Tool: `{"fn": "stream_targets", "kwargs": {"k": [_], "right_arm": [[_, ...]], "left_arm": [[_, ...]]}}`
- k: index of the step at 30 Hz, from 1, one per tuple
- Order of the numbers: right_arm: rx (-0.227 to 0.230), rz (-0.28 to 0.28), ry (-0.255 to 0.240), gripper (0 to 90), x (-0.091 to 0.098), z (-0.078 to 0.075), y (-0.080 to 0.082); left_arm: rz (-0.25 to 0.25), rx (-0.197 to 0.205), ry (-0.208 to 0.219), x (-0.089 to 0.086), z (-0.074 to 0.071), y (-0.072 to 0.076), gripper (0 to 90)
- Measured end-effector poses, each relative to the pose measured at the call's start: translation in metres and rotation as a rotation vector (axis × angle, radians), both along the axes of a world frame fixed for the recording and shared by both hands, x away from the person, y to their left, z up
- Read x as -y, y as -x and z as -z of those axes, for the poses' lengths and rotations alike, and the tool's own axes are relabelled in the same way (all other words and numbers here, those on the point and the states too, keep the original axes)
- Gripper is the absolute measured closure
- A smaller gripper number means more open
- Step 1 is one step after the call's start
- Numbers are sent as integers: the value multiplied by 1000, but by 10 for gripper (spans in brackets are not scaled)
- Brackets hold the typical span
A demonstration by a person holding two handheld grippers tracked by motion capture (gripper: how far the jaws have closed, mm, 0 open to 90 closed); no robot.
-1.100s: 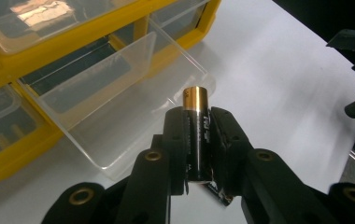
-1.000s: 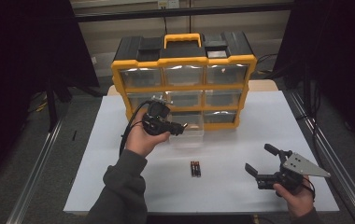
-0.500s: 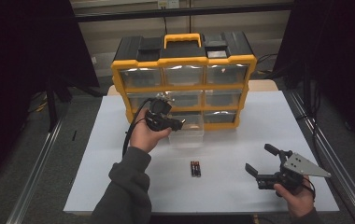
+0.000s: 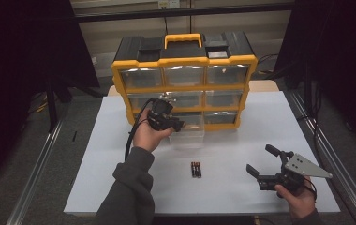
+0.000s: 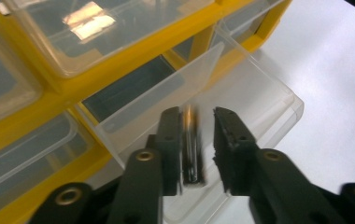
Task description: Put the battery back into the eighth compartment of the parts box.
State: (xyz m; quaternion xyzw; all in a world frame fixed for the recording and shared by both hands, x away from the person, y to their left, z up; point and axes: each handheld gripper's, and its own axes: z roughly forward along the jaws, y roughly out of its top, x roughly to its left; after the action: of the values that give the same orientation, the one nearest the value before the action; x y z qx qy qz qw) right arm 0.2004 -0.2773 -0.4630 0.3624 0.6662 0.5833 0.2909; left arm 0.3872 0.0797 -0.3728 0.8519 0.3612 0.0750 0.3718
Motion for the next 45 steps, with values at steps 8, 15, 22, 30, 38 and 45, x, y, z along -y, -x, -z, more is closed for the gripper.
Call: {"fn": "stream_targets", "kwargs": {"k": [8, 15, 22, 30, 38, 45], "right_arm": [[-1, -1, 0, 14, 0, 0, 0], [-3, 1, 0, 14, 0, 0, 0], [3, 4, 1, 14, 0, 0, 0], [6, 1, 10, 14, 0, 0, 0], [9, -5, 10, 14, 0, 0, 0], [9, -5, 11, 14, -1, 0, 0]], "left_arm": [[29, -2, 29, -10, -9, 6, 601], [59, 11, 55, -19, -13, 17, 474], [75, 20, 80, -23, -11, 30, 318], [106, 35, 74, -24, -4, 39, 216], [120, 34, 100, -28, 7, 49, 176], [139, 37, 87, -26, 15, 57, 171]]}}
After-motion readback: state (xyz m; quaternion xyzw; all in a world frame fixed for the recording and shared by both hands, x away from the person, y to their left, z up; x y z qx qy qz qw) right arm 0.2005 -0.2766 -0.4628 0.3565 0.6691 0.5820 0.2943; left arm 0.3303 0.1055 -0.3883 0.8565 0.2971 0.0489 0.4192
